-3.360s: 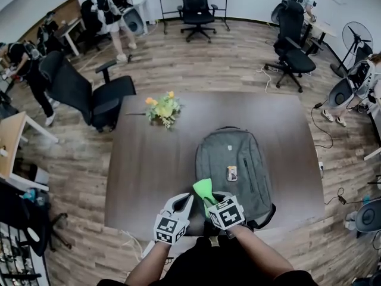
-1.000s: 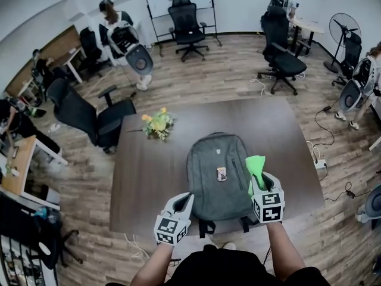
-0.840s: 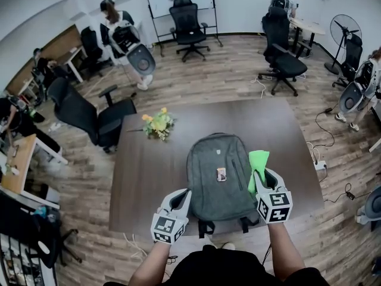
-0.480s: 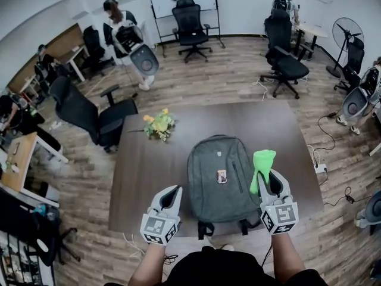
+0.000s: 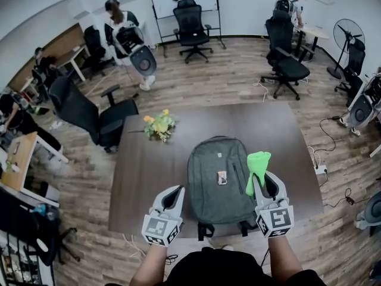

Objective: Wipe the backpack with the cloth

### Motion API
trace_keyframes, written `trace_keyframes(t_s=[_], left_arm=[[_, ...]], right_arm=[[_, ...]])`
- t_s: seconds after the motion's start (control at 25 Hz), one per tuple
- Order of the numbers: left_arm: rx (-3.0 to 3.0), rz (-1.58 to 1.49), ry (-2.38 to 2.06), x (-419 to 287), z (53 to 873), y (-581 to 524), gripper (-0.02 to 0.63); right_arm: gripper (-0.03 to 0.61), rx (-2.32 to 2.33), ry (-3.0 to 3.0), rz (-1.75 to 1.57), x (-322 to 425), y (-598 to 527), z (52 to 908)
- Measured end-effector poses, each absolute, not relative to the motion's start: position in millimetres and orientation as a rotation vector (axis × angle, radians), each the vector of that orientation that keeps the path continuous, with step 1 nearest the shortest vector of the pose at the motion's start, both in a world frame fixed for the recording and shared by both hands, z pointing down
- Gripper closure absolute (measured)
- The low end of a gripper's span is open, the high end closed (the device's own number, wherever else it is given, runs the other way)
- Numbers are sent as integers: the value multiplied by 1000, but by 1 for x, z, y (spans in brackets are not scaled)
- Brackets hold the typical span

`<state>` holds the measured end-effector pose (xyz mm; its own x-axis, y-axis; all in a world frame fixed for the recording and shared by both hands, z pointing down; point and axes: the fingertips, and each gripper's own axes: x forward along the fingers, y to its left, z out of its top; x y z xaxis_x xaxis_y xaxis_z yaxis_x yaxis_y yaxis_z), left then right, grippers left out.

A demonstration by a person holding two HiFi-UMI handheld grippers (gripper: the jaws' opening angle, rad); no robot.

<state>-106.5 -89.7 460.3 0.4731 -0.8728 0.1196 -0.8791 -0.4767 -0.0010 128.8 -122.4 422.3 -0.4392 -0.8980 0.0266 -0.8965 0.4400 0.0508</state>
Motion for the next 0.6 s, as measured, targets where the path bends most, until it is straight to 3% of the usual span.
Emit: trace_keyframes(t_s=[0.6], left_arm=[[2666, 156, -1551, -90, 460, -87, 594]], right_arm=[[485, 1576, -2624, -74, 108, -121, 427]])
